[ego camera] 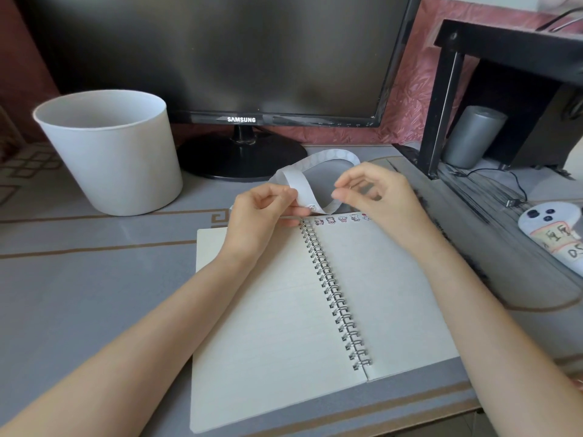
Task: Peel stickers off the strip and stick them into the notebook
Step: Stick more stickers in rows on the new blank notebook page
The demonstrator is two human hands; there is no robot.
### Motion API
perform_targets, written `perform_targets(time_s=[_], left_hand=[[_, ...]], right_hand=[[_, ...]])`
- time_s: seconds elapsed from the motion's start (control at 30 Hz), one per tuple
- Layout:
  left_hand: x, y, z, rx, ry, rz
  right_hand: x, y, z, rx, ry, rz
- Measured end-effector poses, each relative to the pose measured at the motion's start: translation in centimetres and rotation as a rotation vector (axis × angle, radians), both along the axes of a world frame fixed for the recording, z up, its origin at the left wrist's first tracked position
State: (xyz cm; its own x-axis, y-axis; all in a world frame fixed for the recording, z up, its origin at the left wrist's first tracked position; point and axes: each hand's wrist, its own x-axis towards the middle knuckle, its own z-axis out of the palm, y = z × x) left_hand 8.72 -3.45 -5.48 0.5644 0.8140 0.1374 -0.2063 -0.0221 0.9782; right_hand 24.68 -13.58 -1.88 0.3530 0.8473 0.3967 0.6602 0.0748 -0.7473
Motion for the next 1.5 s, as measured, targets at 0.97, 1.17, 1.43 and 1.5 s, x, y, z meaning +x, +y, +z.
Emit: perform_targets(time_s=[0.97, 1.17, 1.43, 1.5], left_hand=[[0.2, 0.0, -0.1, 0.112, 0.059, -0.092], [0.2, 0.0, -0.2, 0.142, 0.052, -0.088], [0.2, 0.0, -0.3, 0.132, 0.032, -0.079], [0.2, 0.0, -0.3, 0.133, 0.038, -0.076]], right_hand=[[-1.8, 1.1, -1.3, 0.071, 0.071, 0.014], [-1.9, 1.1, -1.2, 0.043, 0.083, 0.017], [-2.0, 0.9, -1.2, 0.018, 0.049, 0.012], [-2.0, 1.0, -1.2, 0.019, 0.039, 0.013]])
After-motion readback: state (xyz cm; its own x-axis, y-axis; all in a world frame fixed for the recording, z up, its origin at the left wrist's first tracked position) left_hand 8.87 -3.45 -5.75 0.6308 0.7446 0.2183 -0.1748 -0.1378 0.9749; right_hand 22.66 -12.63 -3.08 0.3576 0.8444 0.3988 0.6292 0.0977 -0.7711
